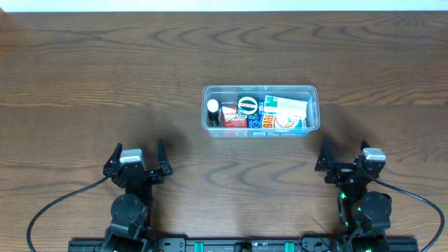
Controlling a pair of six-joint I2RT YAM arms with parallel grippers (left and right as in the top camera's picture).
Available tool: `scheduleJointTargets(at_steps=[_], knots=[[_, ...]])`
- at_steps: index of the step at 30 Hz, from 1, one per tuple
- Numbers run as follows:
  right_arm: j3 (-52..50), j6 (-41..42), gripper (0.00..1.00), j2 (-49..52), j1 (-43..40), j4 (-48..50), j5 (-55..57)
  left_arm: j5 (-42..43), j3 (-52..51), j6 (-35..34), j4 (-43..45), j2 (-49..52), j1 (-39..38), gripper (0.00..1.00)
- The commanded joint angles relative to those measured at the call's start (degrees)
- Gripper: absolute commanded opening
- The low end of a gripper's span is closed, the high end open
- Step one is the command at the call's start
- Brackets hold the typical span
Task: Pack container
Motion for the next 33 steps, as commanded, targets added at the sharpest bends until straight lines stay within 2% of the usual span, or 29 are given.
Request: scheduleJointTargets(at_steps=[1,11,16,22,27,31,33], knots=[[-0.13,-0.85,0.99,0.07,0.0,-0.11,0.37,-1.57,-1.18,2.21,-1.22,0.22,-0.13,0.98],[-0.13,-0.85,0.99,0.07,0.0,-0.11,0.37,-1.57,-1.18,1.57,-0.26,0.22,1.4,0.98],[-0.13,-0.85,0.99,0.07,0.0,-0.11,0.37,-1.51,-1.18,-3.72,-0.02,0.22,5.97,0.98],[-0.13,-0.85,0.99,0.07,0.0,-0.11,0.37,6.29,-1.18,-4.7,-0.11,0.22,9.77,0.98],[-0.13,-0.85,0.99,0.07,0.0,-0.11,0.37,7.65,-1.18,-4.7,-0.11,0.22,10.01,0.98],[-0.13,-0.85,0.99,0.07,0.0,-0.11,0.37,14.16,-1.18,-4.7,-0.2,0.22,10.01,0.98],[-0.13,-0.85,0.99,0.07,0.0,-0.11,0.37,14.56,-1.18,-4.68,-0.61,0.22,10.01,0.98]])
